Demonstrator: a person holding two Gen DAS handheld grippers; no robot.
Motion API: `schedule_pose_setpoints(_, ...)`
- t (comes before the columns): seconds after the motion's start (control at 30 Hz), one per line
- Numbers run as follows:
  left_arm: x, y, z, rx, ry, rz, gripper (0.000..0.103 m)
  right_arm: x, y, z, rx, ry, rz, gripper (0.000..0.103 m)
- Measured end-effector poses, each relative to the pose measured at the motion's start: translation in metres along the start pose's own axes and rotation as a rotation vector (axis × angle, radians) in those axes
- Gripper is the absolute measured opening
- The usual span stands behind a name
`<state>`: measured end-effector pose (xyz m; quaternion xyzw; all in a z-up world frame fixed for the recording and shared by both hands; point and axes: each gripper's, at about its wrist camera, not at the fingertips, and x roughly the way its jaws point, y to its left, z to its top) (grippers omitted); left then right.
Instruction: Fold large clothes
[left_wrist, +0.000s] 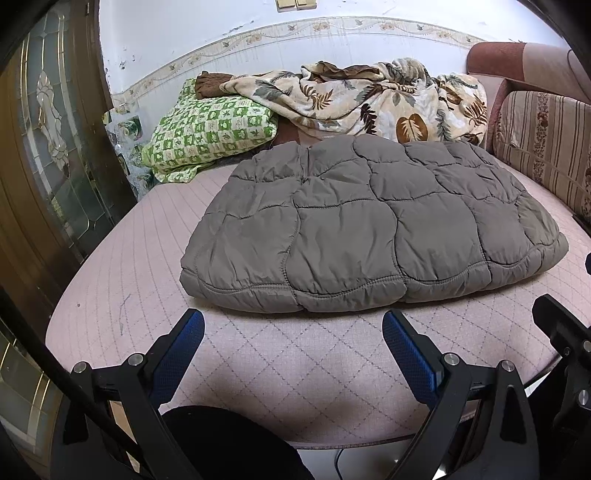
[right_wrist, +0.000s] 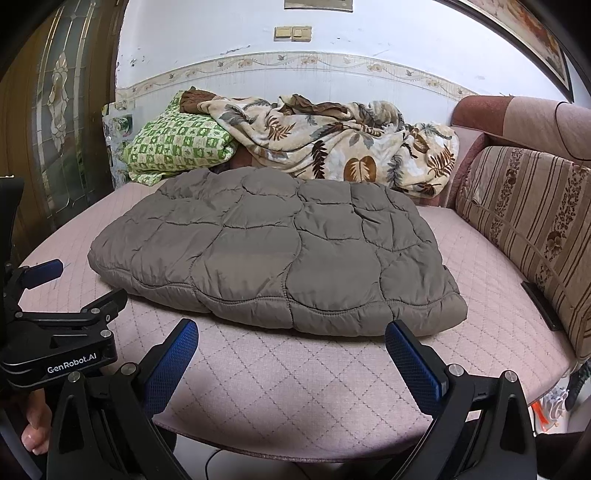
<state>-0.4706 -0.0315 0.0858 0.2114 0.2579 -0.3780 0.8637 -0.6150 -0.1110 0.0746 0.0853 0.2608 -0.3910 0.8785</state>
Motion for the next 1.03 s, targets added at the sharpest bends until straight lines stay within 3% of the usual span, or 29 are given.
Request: schedule_pose_setpoints(1.03, -0.0081, 0.0048, 0.0018, -0.009, 0.005, -0.015, 0.097, -0.0082, -0.0037, 0.0002, 0.005, -0.008, 0.005, 0.102)
